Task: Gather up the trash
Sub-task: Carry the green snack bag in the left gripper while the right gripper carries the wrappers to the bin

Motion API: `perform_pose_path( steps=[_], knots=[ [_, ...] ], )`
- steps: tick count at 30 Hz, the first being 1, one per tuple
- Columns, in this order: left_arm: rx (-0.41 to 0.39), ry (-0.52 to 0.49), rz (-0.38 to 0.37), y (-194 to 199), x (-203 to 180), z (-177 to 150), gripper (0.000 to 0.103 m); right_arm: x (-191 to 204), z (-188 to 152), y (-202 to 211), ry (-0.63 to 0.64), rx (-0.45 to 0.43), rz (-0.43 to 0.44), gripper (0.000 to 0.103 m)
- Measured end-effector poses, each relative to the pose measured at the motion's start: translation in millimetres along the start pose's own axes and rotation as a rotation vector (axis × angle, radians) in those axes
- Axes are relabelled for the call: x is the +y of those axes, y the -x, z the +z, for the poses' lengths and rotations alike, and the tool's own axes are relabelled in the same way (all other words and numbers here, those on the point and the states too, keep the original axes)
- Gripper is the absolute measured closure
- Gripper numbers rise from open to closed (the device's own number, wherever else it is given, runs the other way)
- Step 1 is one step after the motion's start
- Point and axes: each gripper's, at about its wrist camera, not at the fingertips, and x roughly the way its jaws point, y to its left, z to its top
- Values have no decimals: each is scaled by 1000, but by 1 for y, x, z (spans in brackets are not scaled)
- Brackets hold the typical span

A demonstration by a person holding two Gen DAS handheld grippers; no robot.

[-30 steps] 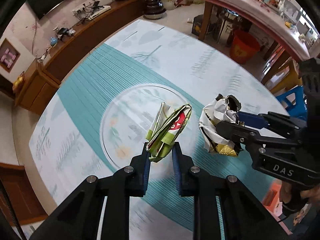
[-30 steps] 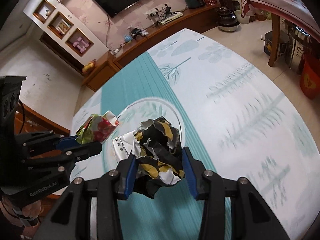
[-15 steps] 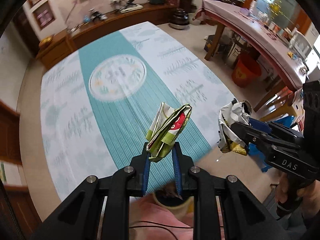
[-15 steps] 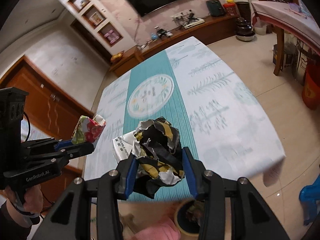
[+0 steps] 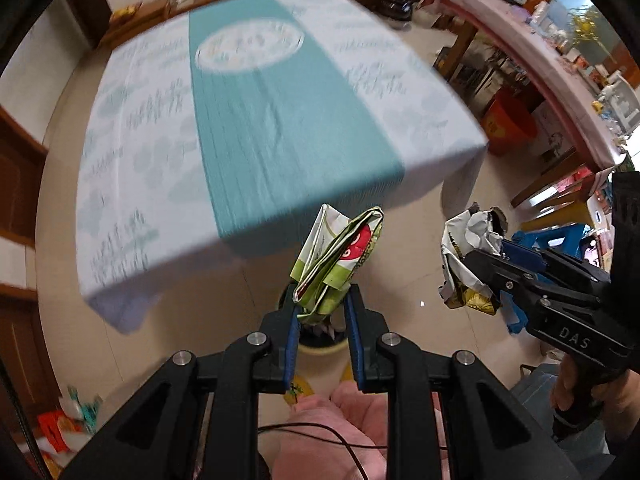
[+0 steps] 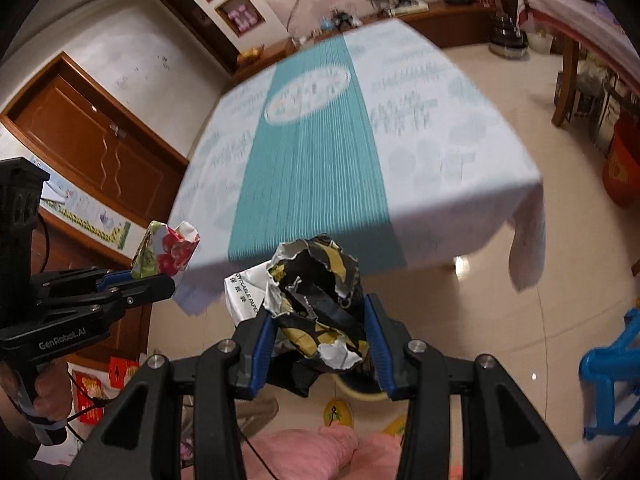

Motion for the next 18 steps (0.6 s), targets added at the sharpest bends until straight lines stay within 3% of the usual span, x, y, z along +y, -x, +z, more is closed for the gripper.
perform_pose_path(
  steps=[8, 18],
  knots=[
    [123, 50, 11, -92, 25, -50, 83, 0, -54, -74, -6, 131, -35, 60],
    [234, 97, 9, -262, 56, -102, 81, -38, -121, -238, -60, 256, -110, 60]
  ],
)
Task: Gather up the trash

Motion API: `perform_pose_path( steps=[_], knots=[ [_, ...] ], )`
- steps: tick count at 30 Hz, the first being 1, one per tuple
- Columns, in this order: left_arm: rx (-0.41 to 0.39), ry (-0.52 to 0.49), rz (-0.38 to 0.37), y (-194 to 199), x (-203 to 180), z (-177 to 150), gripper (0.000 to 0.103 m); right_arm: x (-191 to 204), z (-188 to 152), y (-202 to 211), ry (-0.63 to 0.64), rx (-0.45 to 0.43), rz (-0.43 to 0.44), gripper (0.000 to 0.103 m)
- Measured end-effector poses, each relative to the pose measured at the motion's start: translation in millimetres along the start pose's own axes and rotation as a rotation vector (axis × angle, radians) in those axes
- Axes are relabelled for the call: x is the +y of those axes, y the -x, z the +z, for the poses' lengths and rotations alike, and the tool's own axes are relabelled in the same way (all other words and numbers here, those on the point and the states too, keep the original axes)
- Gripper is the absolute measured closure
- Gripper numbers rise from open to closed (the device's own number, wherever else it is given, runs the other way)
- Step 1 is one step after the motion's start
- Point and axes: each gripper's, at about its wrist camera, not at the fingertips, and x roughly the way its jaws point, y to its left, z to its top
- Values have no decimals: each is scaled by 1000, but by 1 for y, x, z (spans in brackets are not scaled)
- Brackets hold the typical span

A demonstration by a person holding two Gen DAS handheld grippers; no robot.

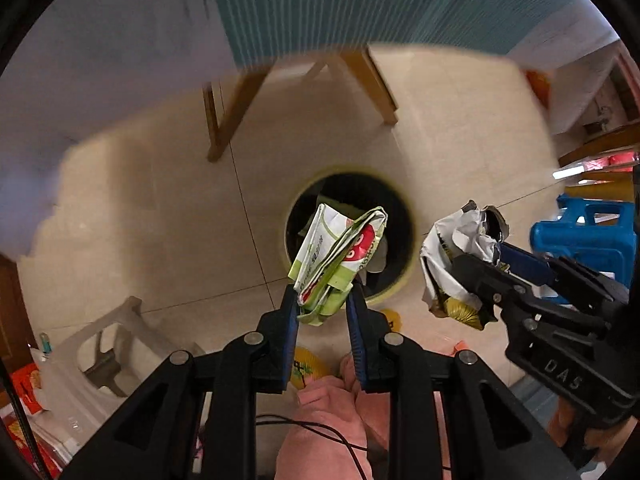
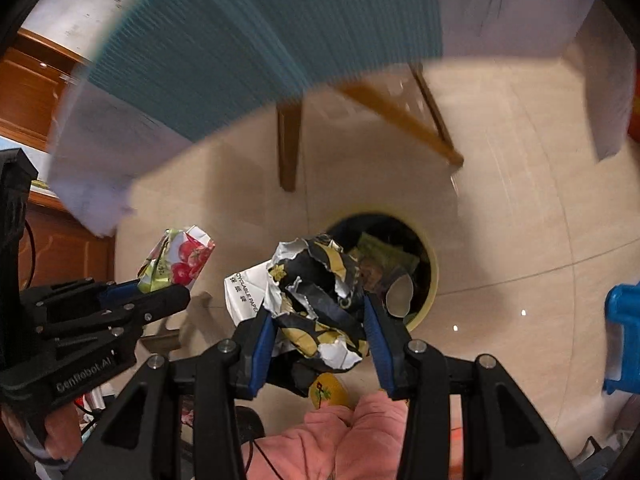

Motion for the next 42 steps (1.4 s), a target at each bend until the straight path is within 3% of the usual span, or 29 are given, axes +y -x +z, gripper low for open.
perform_pose_path(
  steps=[3, 7, 9, 11, 13, 14, 19, 25, 34, 42],
  knots=[
    [17, -15, 2, -51, 0, 4, 79, -11, -3, -43, -11, 15, -40, 60],
    [16, -37, 4, -92, -2, 13, 70, -35, -2, -97, -57, 50, -81, 57],
    [19, -47, 10, -107, -4, 19, 61, -44, -3, -117, -74, 69, -112, 56],
    [24, -39, 3, -119, -3, 26, 32, -49, -2, -130, -86, 77, -128, 48],
    [13, -25, -3, -123, 4, 30, 27, -52, -1, -134, -83, 59, -127, 33],
    [13, -19, -5, -126, 7, 32, 24, -51, 0, -135, -77, 48, -132, 31],
    [6, -8, 2, -132, 13, 35, 20, -51, 3, -130, -73, 20, -144, 31],
    [-50, 6, 23, -113, 15, 30, 20, -47, 5, -114, -74, 3, -148, 31],
    [-95, 111, 16, -74, 14, 22, 20, -41, 11, -84, -46, -21, -138, 31],
    [-115, 193, 11, -8, 5, 8, 20, -26, 15, -21, -51, -44, -144, 31]
  ],
)
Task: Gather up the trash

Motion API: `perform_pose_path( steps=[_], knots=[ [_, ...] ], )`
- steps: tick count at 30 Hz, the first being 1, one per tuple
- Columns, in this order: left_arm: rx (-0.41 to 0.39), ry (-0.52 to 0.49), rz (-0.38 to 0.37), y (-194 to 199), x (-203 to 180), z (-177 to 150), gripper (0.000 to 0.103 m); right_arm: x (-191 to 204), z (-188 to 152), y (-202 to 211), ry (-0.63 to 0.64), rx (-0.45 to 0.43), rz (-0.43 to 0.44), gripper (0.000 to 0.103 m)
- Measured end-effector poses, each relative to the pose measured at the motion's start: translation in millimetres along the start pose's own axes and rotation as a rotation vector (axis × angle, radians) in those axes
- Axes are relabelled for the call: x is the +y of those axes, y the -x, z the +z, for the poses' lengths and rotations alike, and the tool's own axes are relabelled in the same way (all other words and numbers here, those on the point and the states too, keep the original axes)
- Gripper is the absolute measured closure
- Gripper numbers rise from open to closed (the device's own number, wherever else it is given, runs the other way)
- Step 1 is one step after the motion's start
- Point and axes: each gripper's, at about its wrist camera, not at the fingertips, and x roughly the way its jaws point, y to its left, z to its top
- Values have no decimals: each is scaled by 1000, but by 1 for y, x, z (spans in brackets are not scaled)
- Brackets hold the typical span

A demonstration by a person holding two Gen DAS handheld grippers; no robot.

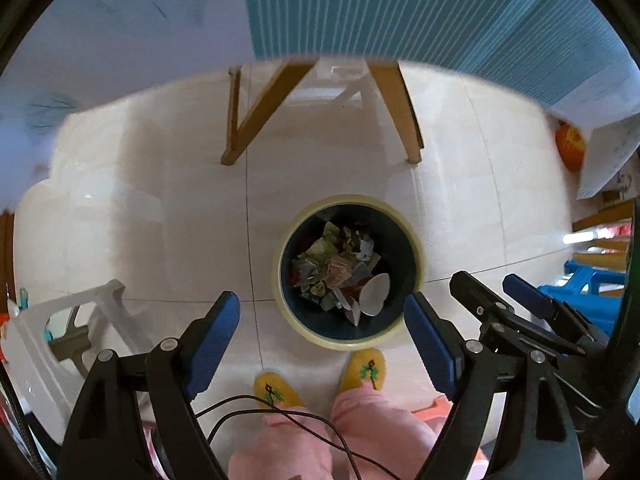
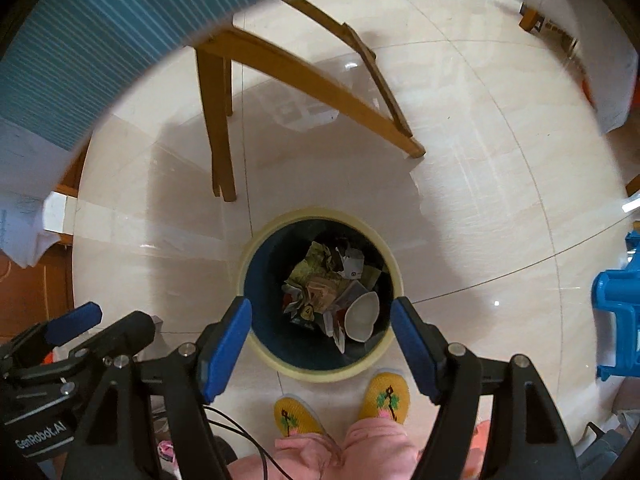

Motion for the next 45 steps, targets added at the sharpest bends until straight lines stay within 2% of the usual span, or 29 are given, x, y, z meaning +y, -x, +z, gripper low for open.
perform_pose_path(
  steps=[5, 9, 15, 20, 25, 31, 38, 45],
  knots=[
    [-29, -8, 14, 68, -8, 2, 20, 15, 8, 57, 37, 8, -30, 31],
    [-69, -3, 19, 123, -14, 8, 20, 27, 19, 115, 58, -22, -13, 31],
    [-181, -1, 26, 217, -22, 22, 20, 46, 42, 207, 121, -109, 24, 30],
    [-307, -7, 43, 293, -27, 30, 20, 61, 54, 269, 159, -198, 48, 30],
    [-398, 0, 60, 343, -24, 28, 20, 73, 61, 319, 177, -279, 74, 30],
    [-479, 22, 108, 369, -20, 26, 20, 88, 61, 357, 233, -360, 76, 31],
    [-510, 50, 123, 372, -15, 28, 20, 95, 59, 380, 239, -438, 69, 31],
    [-518, 59, 116, 371, -17, 31, 20, 95, 62, 384, 253, -459, 59, 30]
  ],
)
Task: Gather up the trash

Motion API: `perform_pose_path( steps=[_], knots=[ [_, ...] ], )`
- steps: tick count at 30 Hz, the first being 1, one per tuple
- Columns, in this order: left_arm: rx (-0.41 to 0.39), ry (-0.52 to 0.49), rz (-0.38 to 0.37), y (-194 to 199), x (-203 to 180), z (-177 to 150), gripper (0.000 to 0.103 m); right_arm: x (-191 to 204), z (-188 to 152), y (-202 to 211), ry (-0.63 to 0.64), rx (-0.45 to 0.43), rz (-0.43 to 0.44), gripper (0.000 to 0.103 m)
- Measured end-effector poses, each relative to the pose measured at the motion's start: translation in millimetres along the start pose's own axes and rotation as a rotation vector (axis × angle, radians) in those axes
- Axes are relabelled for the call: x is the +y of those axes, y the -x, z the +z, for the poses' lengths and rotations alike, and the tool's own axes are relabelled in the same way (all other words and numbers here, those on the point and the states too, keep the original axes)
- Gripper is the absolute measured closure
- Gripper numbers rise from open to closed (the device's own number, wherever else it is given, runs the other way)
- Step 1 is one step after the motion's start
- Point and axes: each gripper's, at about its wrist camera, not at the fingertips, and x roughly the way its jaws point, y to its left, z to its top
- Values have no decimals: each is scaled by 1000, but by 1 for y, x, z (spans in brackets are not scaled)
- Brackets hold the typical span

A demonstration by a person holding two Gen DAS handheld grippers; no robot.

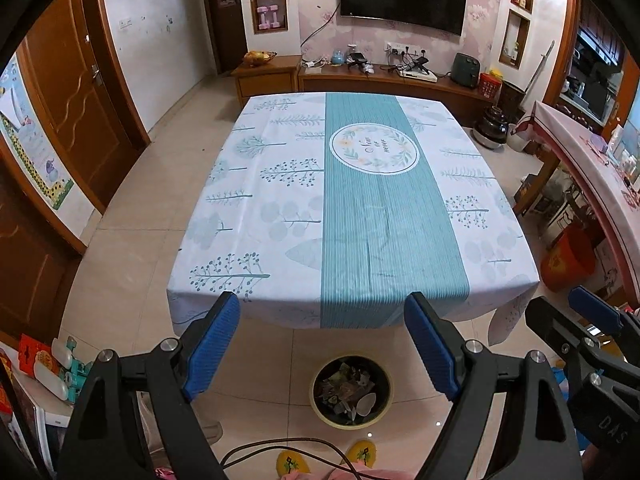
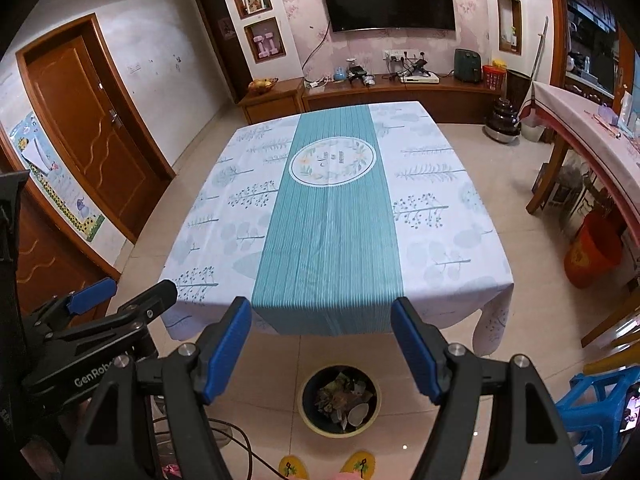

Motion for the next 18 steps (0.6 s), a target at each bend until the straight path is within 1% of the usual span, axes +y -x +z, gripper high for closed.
perform_pose_path(
  steps=[10, 18],
  knots=[
    [-20, -9, 6, 2, -14, -2, 20, -4, 2, 3, 24, -10, -2, 30],
    [-20, -8, 9, 3, -15, -3, 20, -5, 0, 6, 39, -16, 1, 30]
  ],
)
